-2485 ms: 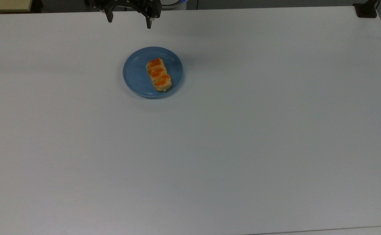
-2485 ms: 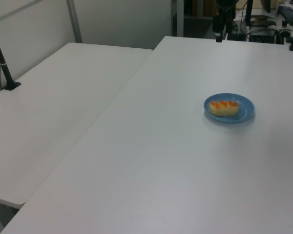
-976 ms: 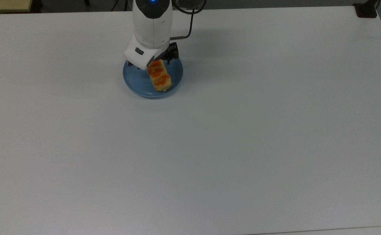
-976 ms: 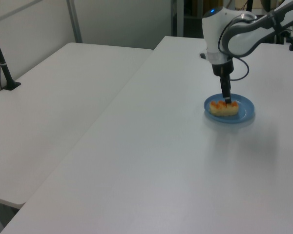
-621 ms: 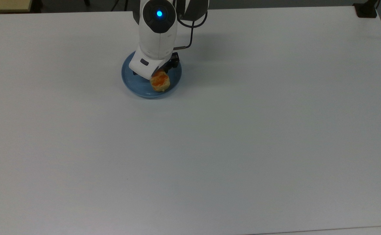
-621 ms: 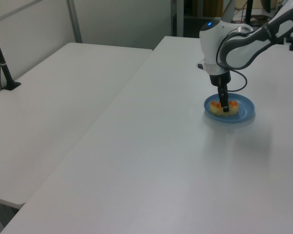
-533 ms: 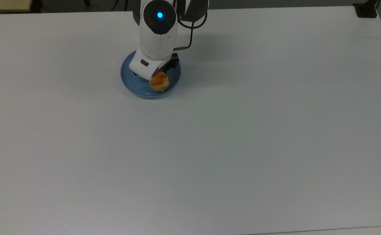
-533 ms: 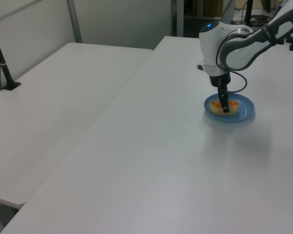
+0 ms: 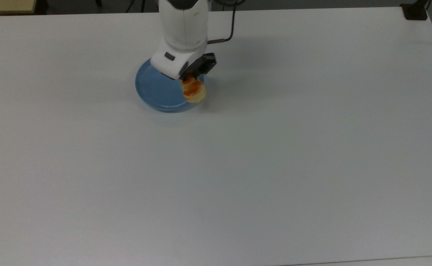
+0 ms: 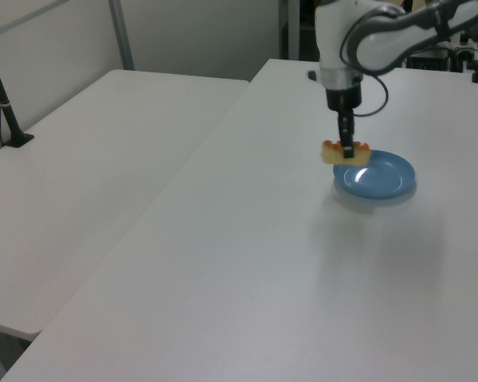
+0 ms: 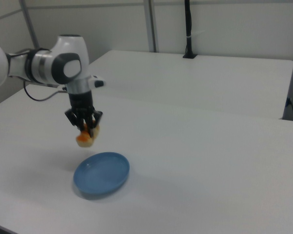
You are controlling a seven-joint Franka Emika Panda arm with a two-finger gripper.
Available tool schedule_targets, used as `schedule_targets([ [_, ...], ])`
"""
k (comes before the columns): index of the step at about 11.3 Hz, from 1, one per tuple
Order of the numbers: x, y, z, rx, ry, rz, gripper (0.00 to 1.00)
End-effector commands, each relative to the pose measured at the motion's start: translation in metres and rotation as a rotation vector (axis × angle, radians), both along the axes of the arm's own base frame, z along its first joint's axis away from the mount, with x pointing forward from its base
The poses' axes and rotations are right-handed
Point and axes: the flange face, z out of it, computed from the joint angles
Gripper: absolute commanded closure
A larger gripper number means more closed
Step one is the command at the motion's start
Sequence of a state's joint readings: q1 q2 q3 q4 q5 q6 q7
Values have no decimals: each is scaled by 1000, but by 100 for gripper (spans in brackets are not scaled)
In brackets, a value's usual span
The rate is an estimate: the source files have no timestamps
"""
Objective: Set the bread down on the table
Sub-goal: 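Lift the bread roll off the plate and carry it beside the plate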
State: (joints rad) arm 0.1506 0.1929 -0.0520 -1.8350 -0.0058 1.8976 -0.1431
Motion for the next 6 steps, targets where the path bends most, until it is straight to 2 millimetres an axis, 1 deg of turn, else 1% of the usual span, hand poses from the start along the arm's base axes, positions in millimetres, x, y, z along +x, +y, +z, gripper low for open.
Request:
schedule_targets([
  [1,10,91,4,45,-76,-38,64],
  [2,21,117,-3,50,-126,-69,61],
  [4,50,152,-36,44,-129,-94,60],
  [5,53,161,-54,26,-116,-101,58],
  [6,53,166,-65,2,-119,-107,51],
])
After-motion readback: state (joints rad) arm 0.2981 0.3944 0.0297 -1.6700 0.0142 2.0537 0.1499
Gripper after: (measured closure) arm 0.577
